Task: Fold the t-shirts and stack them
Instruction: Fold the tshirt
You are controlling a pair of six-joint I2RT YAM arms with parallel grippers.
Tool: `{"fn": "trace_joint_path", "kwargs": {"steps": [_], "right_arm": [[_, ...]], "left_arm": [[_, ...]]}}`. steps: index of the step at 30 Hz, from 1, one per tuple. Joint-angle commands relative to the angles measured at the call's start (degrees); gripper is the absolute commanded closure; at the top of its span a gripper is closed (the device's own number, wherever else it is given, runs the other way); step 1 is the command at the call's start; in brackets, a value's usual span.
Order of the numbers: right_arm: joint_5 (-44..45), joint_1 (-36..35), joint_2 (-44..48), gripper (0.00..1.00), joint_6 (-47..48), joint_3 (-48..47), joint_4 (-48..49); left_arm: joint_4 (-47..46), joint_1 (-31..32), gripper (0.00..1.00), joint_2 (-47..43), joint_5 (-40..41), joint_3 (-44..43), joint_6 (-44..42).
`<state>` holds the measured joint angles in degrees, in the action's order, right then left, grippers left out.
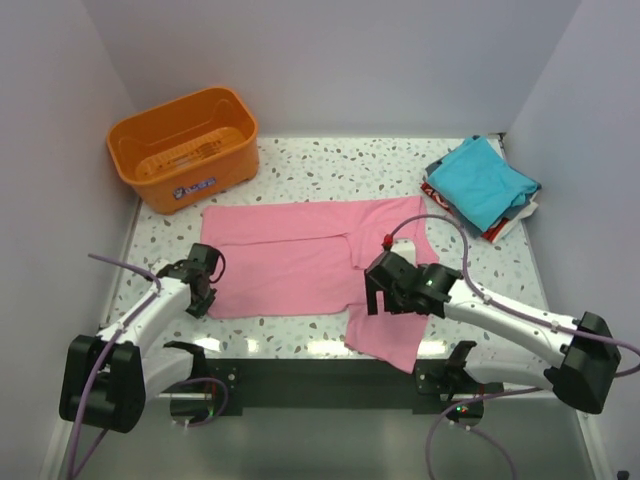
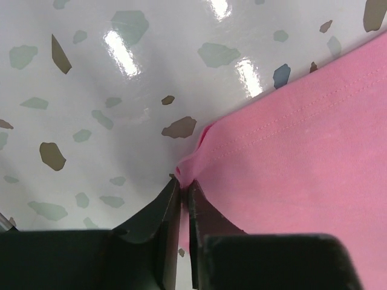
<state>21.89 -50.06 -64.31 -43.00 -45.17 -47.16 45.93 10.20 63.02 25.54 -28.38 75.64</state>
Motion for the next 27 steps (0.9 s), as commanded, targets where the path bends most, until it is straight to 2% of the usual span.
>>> {"fn": "trace_joint_path", "kwargs": {"steps": [1,2,3,5,9,10,14,20,23,25,27], "right_arm": [[-1.6,-6.6,3.0,0.02,-8.1,1.6,-6.9],[-0.6,-7.7,4.5,0.02,-9.3,1.6,-8.8],[-1.1,-8.6,5.4,0.02,-9.9,1.6,-12.3],[-4.7,-12.0,6.0,0.04,-8.9,1.0,-16.1],[-5.5,-19.1,3.1,0.04,-10.5,0.8,-21.0],[-5.8,-21.2,2.8,0.04,-10.1,1.7,-20.3],[-11.5,-22.3,1.6,0.05,-5.9,6.5,-10.8],[-14.1,-23.1,-3.0,0.05,-4.8,9.0,-6.8],[-15.3,-23.1,-3.5,0.12,-5.2,10.2,-4.6],[-15.3,-23.1,-4.1,0.23,-5.2,11.3,-4.0],[-15.5,-23.1,-4.8,0.29,-5.9,11.9,-3.9]], "left_arm": [[-2.0,-0.3,0.89,1.2,-3.1,2.2,1.6],[-2.0,-0.3,0.92,1.1,-3.1,2.2,1.5],[-2.0,-0.3,1.00,1.1,-3.1,2.0,1.5],[-1.9,-0.3,1.00,1.0,-2.8,1.9,1.4],[-1.2,-0.3,1.00,0.9,-2.4,1.3,1.4],[-1.0,-0.3,1.00,0.6,-2.1,1.3,1.6],[-0.8,-0.3,1.00,-0.4,-1.5,1.1,1.4],[-0.1,-0.3,1.00,0.0,-0.9,0.3,1.3],[-0.2,-0.3,1.00,0.0,-1.2,0.7,1.4],[-0.3,-0.3,1.00,0.1,-1.3,0.7,1.3],[-0.3,-0.3,1.00,0.2,-1.3,0.4,0.9]]}}
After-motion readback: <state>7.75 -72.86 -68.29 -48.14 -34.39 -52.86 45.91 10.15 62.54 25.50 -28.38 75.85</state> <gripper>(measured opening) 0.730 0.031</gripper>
